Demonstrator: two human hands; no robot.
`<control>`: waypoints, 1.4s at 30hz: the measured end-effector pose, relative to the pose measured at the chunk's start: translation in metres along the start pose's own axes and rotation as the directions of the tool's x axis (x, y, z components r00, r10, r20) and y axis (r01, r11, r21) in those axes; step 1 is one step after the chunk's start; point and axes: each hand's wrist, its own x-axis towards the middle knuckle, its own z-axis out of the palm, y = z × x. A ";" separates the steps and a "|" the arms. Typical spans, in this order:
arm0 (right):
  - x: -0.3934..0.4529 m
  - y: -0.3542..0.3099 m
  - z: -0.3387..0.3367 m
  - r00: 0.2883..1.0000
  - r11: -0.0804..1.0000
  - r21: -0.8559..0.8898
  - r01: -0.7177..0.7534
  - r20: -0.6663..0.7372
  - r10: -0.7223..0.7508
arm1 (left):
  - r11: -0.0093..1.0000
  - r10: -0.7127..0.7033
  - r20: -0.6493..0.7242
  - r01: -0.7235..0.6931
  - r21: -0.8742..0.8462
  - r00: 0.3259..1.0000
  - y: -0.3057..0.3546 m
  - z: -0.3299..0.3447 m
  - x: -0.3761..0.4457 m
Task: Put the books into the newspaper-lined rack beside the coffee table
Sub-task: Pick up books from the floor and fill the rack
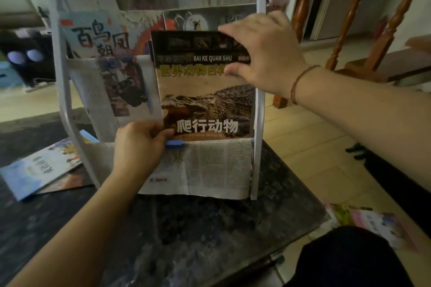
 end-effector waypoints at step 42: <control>0.050 -0.427 0.168 0.429 0.898 0.273 0.345 0.805 -0.410 | 0.864 -0.392 0.187 0.291 0.412 0.901 -0.316 -0.122 -0.059</control>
